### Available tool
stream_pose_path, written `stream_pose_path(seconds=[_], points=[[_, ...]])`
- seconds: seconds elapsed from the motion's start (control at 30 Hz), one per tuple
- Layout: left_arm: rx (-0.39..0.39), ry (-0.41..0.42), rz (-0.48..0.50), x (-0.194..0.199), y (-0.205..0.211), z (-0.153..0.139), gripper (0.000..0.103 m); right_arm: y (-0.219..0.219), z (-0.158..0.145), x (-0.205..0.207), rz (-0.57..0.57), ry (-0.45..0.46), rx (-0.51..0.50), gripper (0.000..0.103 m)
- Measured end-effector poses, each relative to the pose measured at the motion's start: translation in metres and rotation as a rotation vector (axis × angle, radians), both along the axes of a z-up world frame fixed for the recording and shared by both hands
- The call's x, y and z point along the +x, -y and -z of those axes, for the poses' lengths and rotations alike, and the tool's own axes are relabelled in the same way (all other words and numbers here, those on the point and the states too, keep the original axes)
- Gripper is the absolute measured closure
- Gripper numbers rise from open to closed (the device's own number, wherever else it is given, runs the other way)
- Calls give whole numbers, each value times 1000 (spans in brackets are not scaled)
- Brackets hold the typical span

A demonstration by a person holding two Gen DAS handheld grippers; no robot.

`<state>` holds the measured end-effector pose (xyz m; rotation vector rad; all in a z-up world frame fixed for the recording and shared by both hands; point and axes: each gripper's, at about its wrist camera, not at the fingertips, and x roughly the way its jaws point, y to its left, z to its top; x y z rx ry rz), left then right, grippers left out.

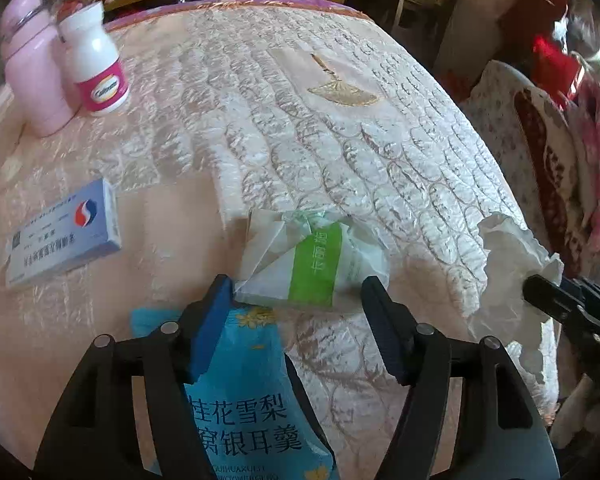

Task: Collect trash
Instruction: 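Grasp the crumpled white plastic with the right tool while the left tool grasps the clear bag with brown paper, then carry both items over the white bucket and open the right tool to drop the white plastic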

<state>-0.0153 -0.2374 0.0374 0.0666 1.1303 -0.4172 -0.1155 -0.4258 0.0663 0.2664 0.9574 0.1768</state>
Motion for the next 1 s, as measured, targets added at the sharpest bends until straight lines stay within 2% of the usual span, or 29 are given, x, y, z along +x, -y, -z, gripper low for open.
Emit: stream_pose_path(seconds=[0.07, 0.13, 0.2, 0.3, 0.4, 0.47, 0.5, 0.53, 0.57, 0.77, 1.0], points=[[3, -5, 6, 3, 4, 0, 37, 1, 1, 1, 5, -2, 3, 82], [14, -31, 9, 9, 10, 3, 28, 3, 4, 2, 11, -11, 8, 82], [23, -49, 18, 14, 16, 5, 24, 4, 8, 4, 14, -19, 14, 82], [52, -48, 32, 17, 25, 6, 24, 6, 10, 4, 19, -23, 22, 82], [83, -2, 65, 13, 35, 8, 26, 8, 10, 4, 22, -21, 27, 82], [71, 27, 87, 9, 39, 7, 47, 9, 9, 4, 24, -19, 30, 82], [33, 27, 91, 7, 37, 5, 81, 9, 9, 3, 26, -19, 32, 82], [-22, -4, 90, 8, 34, 5, 93, 10, 9, 3, 28, -18, 33, 82], [-70, -35, 75, 10, 29, 5, 93, 10, 9, 2, 30, -17, 34, 82], [-129, 27, 49, -9, 3, -10, 94, 11, -5, -7, 34, 19, 35, 82], [-146, 82, 107, -42, 3, -38, 94, 10, -20, -24, 30, 52, 33, 82]])
